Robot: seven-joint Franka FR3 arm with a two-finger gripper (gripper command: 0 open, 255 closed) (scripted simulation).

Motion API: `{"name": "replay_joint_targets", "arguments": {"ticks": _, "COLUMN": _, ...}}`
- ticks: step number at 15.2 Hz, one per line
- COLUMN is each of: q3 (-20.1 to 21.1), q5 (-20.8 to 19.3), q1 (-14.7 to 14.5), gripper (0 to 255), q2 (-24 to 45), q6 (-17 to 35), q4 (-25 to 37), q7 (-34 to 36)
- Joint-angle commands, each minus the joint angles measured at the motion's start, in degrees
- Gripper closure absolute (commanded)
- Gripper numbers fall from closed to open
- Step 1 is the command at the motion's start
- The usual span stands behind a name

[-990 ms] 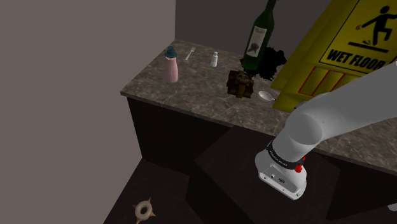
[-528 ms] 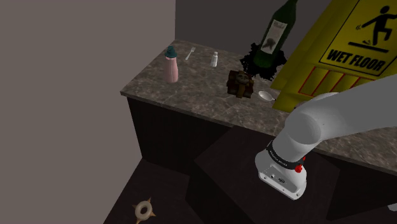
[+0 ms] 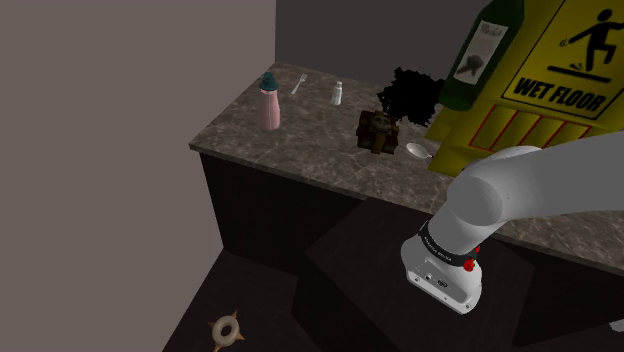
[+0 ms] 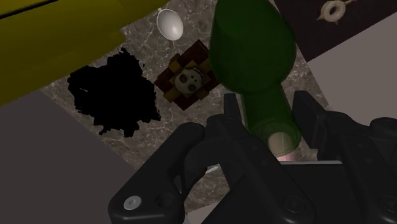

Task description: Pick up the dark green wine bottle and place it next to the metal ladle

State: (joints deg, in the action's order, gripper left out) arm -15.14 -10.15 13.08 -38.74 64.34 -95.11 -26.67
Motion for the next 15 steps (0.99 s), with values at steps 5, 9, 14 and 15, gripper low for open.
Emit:
{"name": "replay_joint_targets", "arguments": {"ticks": 5, "q3": -0.74, "q5": -2.08, "q1": 0.74, "gripper": 255, "q2": -1.74, "q6": -10.50, "q4": 9.07, "q7": -3.99}}
{"name": "replay_joint_targets", "arguments": {"ticks": 9, "q3": -0.73, "q5": -2.75, "q1": 1.16, "gripper": 255, "q2": -4.41, "q6": -10.40, "q4": 6.39, "q7": -4.37}}
{"name": "replay_joint_targets", "arguments": {"ticks": 14, "q3": -0.53, "q5": -3.05, "q1": 1.66, "gripper": 255, "q2": -8.48, "q6": -6.90, "q4": -1.18, "q7": -3.54}}
{"name": "replay_joint_targets", "arguments": {"ticks": 15, "q3": -0.52, "q5": -3.12, "q1": 1.76, "gripper": 255, "q2": -9.24, "q6": -6.24, "q4": -2.61, "q7": -3.39}}
